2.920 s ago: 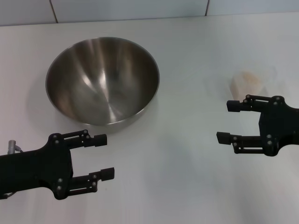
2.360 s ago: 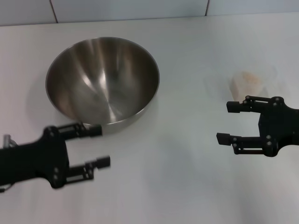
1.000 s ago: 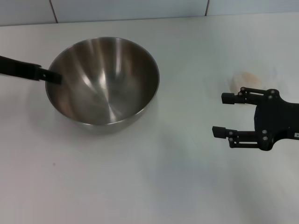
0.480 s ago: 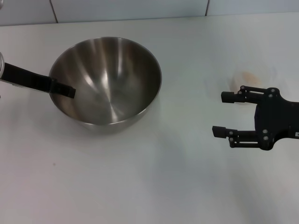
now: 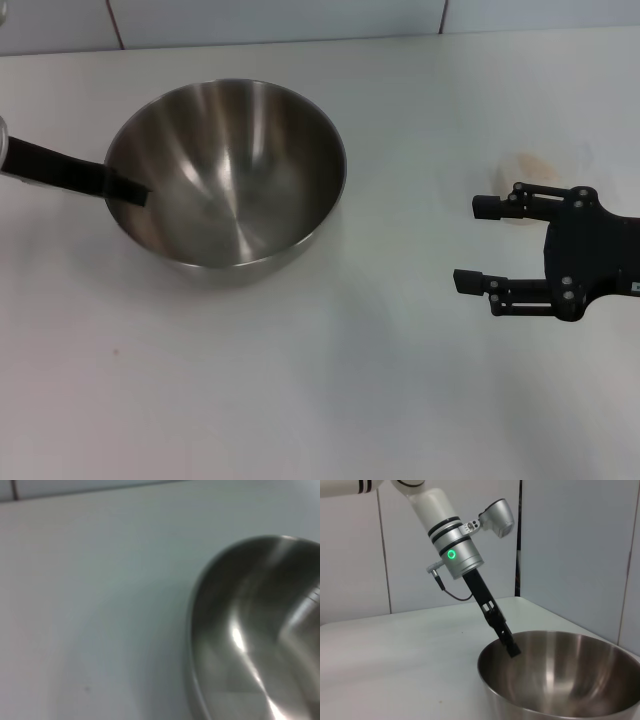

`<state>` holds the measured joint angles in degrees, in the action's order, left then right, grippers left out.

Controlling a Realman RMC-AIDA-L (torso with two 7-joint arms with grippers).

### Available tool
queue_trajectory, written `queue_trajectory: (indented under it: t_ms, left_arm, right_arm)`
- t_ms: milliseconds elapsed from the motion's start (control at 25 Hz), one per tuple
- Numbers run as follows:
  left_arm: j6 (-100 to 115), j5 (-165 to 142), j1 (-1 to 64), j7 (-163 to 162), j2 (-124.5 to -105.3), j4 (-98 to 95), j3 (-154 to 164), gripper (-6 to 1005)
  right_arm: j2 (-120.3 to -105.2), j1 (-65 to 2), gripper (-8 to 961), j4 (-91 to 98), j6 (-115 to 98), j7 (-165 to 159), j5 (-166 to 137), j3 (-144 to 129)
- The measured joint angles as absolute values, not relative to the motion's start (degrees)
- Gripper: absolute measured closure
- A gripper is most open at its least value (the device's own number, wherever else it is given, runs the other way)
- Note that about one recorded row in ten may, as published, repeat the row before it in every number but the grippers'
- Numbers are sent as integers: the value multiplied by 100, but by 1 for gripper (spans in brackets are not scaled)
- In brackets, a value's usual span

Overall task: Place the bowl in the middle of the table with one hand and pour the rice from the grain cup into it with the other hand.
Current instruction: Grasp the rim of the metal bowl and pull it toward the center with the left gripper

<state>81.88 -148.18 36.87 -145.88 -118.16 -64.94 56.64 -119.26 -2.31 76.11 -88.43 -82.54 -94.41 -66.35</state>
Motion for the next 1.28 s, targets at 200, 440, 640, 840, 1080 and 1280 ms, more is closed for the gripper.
queue_trajectory:
  t_ms: [200,440,640,840,1080,1280]
  left_arm:
    - [8216,-14960,3704,-14508,-11822,-6511,5810,449]
    - [8222,-15045,3746,-14513,-11838,-6490,6159,617]
    - [8230,-15039,3753,-14513,-11838,-6500,6179,833]
    - [8242,-15027,3763,-14487,-11841,-6511,6179,935]
    - [8266,-15031,3803,-14431,-11847,-6589,6349,955]
    - [8317,-15004,3915,-14425,-11848,-6647,6494,958]
  right_arm:
    - [-11926,-238,169,7611,-8841,-8192,-9438,-6629]
    - [-11926,-287,169,7579,-8836,-8177,-9438,-6572]
    - [-11926,-304,169,7573,-8836,-8174,-9438,-6564]
    - [-11926,-345,169,7571,-8833,-8173,-9438,-6560]
    - [-11926,-369,169,7561,-8820,-8173,-9439,-6556]
    - [-11926,-398,169,7533,-8816,-8174,-9439,-6556]
